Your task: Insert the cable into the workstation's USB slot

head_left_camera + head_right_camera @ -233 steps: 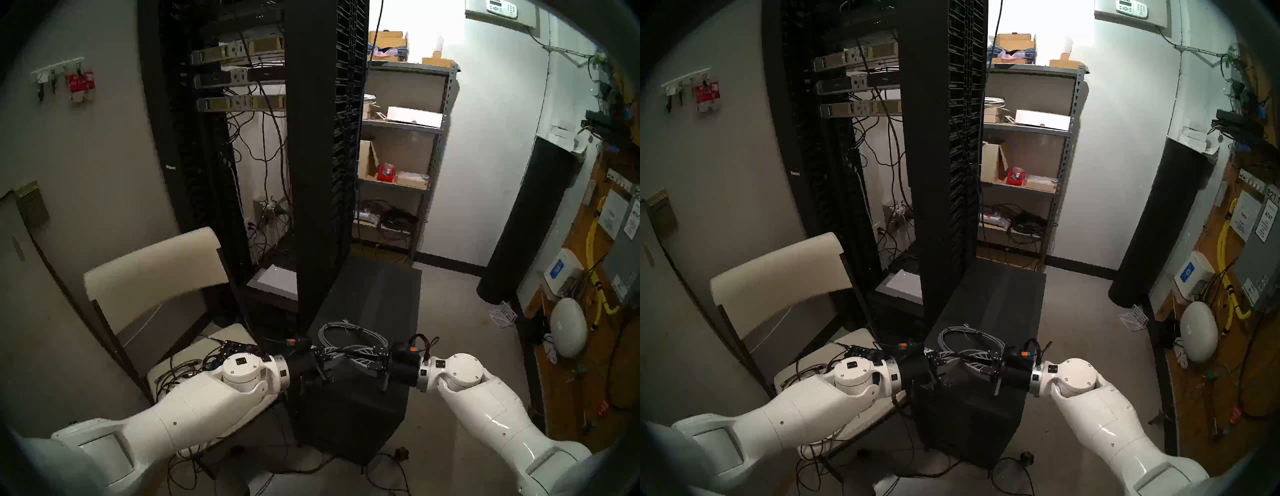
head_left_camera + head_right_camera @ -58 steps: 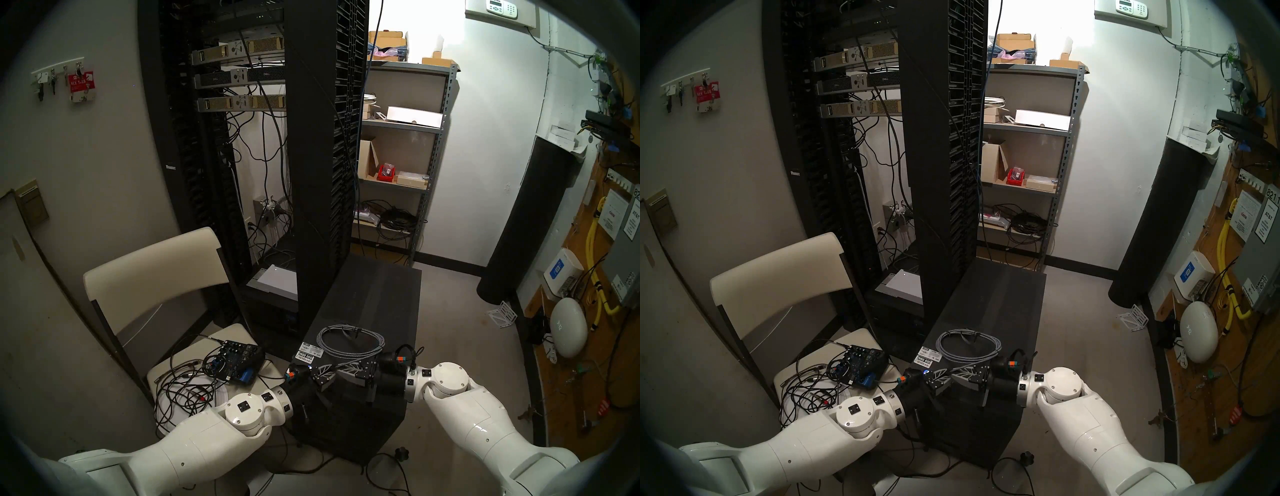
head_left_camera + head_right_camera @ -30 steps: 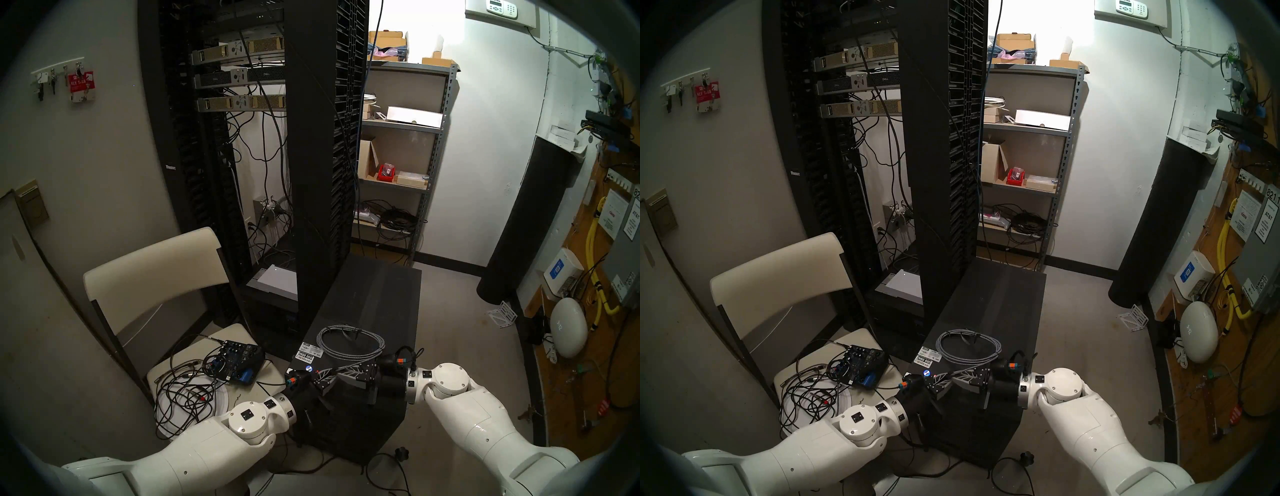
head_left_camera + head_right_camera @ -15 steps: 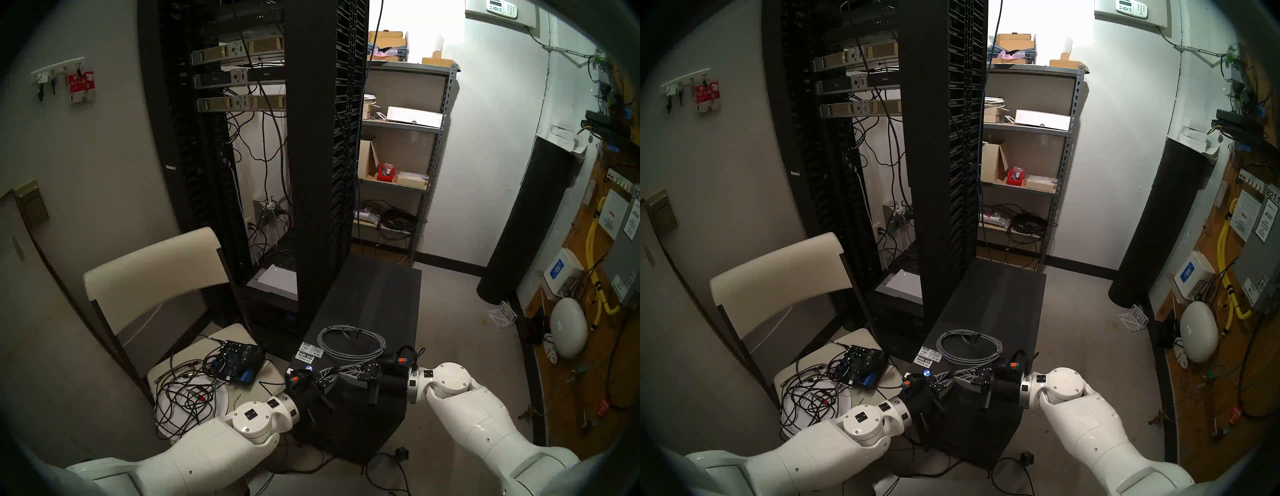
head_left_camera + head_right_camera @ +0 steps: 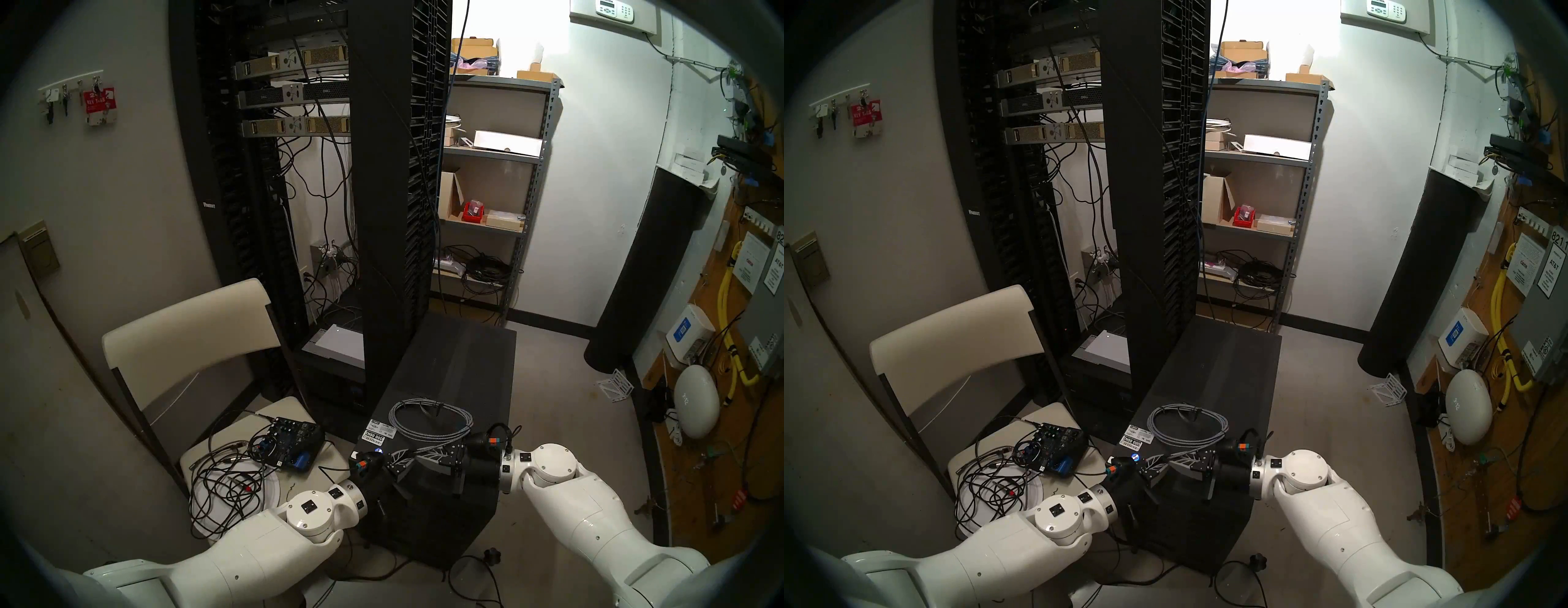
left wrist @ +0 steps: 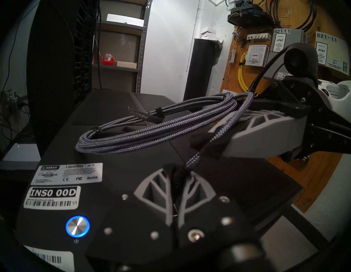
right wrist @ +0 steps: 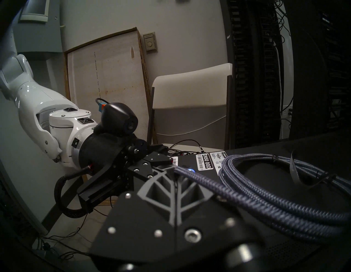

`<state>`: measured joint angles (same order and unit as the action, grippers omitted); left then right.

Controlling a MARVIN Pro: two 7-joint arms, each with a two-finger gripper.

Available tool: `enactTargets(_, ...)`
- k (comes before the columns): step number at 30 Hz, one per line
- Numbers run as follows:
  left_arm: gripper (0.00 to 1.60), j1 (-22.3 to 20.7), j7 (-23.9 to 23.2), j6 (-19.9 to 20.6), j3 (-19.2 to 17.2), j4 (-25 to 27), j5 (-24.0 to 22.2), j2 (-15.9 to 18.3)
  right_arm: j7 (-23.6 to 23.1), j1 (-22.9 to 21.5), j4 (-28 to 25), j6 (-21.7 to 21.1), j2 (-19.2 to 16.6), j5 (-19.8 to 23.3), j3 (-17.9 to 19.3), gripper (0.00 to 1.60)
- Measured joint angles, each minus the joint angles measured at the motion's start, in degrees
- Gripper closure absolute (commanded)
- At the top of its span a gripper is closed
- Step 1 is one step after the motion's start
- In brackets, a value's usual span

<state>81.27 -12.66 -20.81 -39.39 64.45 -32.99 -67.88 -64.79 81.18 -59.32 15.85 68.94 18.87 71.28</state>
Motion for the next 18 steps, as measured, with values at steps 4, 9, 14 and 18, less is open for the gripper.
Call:
enactTargets(4,1.6,0.3,0.3,0.2,-0.2,0.3,0.1,0.2,-0.2,-0.1,0.2,-0.1,0.1,0.0,0.0,1.6)
enactTargets(9,1.6,0.9,0.9,0.9,-0.4,1.4,-0.2,0.6,-0.6,-0.2,0.3,-0.1,0.3,-0.1,0.0,1.6)
enactTargets(14,1.6,2.1,2.3,2.8,-0.6,4.2,-0.7,1.6,-1.2,-0.2,0.3,-0.1,0.3,-0.2,0.1,1.6)
enactTargets(18,1.6,2.8,3.0,3.9,-0.7,5.7,-1.1,2.1,-1.7,-0.2,0.2,-0.1,0.3,-0.2,0.2,1.6)
